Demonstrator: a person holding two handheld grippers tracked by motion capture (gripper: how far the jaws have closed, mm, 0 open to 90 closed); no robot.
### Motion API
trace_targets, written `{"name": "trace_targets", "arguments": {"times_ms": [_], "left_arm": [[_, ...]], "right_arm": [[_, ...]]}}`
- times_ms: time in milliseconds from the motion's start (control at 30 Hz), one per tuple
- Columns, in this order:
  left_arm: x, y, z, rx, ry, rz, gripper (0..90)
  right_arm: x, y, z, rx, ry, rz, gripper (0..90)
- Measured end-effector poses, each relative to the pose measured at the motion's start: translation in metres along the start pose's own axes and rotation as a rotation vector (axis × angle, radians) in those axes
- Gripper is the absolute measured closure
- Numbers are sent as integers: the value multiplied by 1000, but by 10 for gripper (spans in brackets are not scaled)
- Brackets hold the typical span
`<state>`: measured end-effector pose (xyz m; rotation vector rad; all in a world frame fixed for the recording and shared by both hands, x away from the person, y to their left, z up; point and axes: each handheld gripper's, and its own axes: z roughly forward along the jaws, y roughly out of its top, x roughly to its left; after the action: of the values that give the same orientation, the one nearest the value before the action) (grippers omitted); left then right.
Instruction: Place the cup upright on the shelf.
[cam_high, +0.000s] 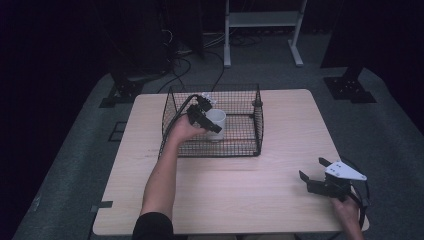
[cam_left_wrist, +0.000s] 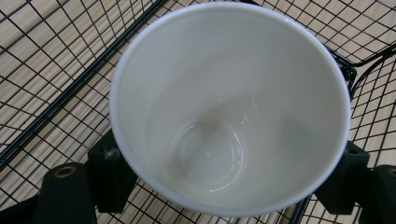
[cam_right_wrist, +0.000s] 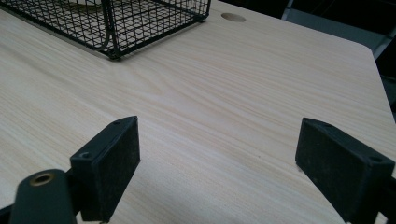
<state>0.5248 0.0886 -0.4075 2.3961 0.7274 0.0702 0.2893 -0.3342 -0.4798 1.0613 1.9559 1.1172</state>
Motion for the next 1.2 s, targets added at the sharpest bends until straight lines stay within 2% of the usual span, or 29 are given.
{"name": "trace_targets", "arguments": {"times_ms": [333, 600, 1000, 1200], "left_arm": [[2, -6, -2, -5, -6, -24, 188], [-2, -7, -5, -14, 5, -18, 99], [-15, -2, -30, -50, 64, 28, 81], [-21, -2, -46, -71, 84, 30, 81]], "right_arm": [[0, 0, 0, -1, 0, -1, 131], [0, 0, 0, 2, 0, -1, 131], [0, 0, 0, 1, 0, 1, 131], [0, 0, 0, 0, -1, -1, 131]]}}
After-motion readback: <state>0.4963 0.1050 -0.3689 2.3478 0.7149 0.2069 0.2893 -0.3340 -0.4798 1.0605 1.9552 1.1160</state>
